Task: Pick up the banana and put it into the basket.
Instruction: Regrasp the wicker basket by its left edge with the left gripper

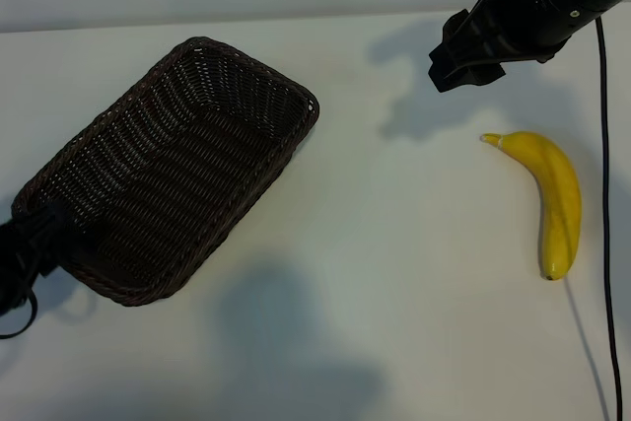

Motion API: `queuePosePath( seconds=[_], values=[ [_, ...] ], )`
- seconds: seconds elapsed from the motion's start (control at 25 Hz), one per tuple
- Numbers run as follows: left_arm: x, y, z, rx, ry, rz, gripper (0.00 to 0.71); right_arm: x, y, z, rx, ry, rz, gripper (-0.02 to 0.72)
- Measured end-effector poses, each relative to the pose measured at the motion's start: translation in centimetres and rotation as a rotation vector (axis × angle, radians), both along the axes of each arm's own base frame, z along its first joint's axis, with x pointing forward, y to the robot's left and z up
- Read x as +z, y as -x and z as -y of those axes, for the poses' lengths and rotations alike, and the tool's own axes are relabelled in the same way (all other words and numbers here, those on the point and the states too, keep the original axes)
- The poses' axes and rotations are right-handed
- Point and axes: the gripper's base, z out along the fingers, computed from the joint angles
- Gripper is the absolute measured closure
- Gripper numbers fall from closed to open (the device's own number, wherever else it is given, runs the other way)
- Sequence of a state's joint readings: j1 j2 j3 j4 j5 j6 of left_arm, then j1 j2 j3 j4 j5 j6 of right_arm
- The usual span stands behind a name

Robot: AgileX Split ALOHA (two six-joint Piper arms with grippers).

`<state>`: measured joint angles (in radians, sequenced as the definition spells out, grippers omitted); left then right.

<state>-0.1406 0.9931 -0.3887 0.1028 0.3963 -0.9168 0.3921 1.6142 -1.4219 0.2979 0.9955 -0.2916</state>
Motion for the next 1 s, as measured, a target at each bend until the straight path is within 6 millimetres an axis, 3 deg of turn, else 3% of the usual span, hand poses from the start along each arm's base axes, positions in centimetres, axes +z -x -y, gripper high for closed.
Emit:
queuePosePath(
  seconds=[0.4, 0.68, 0.8, 0.96, 1.0],
  values=[
    [-1.8, -2.2, 0.2, 0.027, 0.001, 0.005, 0.104, 0.0, 0.0, 0.0, 0.002, 0.002, -0.001, 0.143],
    [-4.2, -3.5, 0.6, 0.023, 0.017, -0.058, 0.116, 0.0, 0.0, 0.0, 0.002, 0.005, 0.0, 0.143],
    [-4.9, -3.8, 0.7, 0.027, 0.025, -0.076, 0.214, 0.0, 0.0, 0.0, 0.002, 0.005, -0.001, 0.143],
    [-5.9, -4.4, 0.9, 0.032, 0.042, -0.085, 0.488, 0.0, 0.0, 0.0, 0.003, 0.005, -0.002, 0.143],
    [-6.0, -4.6, 0.9, 0.038, 0.053, -0.078, 0.515, 0.0, 0.0, 0.0, 0.003, 0.006, -0.001, 0.143]
  ],
)
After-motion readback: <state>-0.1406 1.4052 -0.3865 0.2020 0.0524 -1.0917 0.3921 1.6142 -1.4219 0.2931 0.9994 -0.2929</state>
